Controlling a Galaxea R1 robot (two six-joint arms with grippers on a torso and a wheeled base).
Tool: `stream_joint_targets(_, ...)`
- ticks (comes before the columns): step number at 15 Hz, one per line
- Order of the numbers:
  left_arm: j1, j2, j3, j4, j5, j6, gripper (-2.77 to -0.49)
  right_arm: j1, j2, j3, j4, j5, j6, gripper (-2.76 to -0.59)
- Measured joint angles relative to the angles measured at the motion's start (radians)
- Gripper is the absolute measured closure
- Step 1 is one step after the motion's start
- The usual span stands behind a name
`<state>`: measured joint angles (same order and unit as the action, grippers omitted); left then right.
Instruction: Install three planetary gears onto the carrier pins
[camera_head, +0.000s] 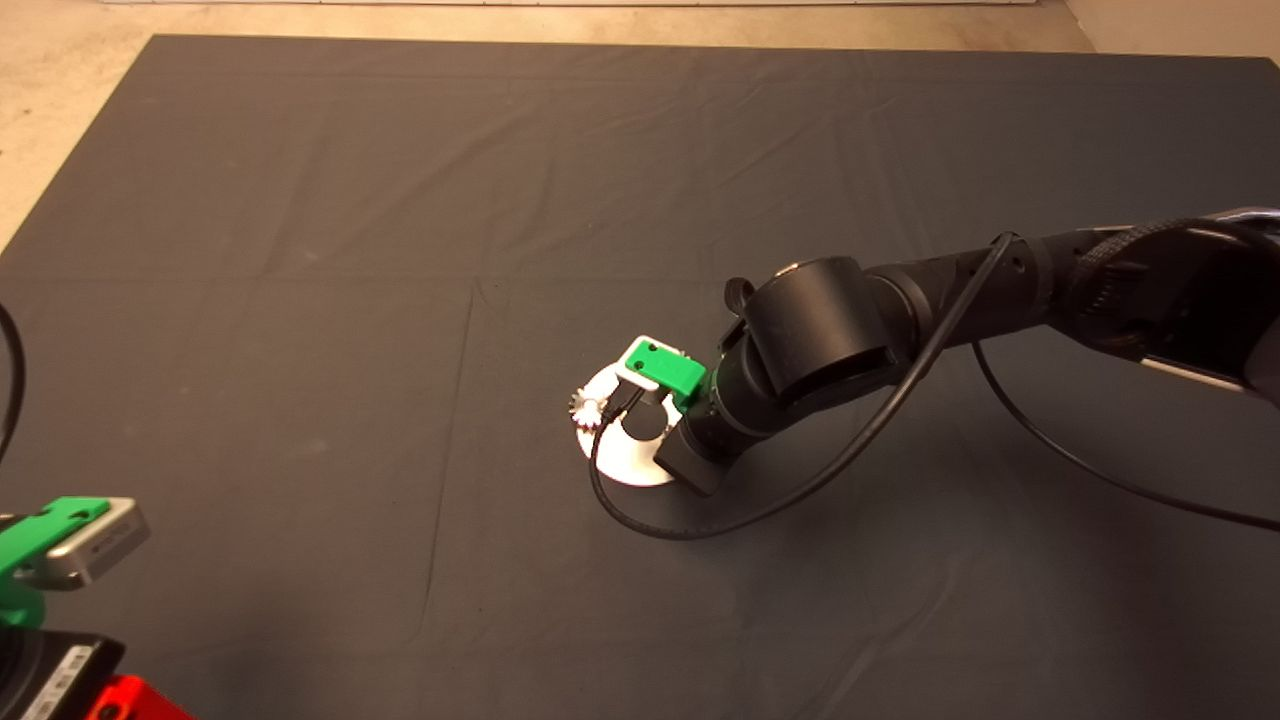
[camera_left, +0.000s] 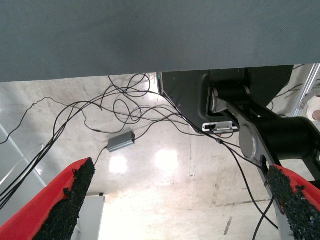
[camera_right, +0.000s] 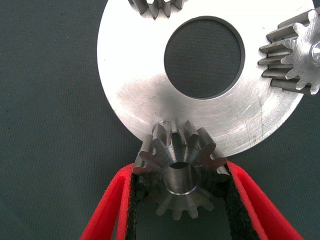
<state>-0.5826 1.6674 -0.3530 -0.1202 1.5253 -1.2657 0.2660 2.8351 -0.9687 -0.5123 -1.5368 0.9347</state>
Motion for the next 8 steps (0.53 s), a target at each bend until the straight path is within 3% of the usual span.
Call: stream_joint_targets(8, 0.0, -0.001, 0.0, 0.0, 0.0, 0.009, -2.51, 0.0, 0.02, -0.012, 0.008, -0.001, -0.002, -0.99)
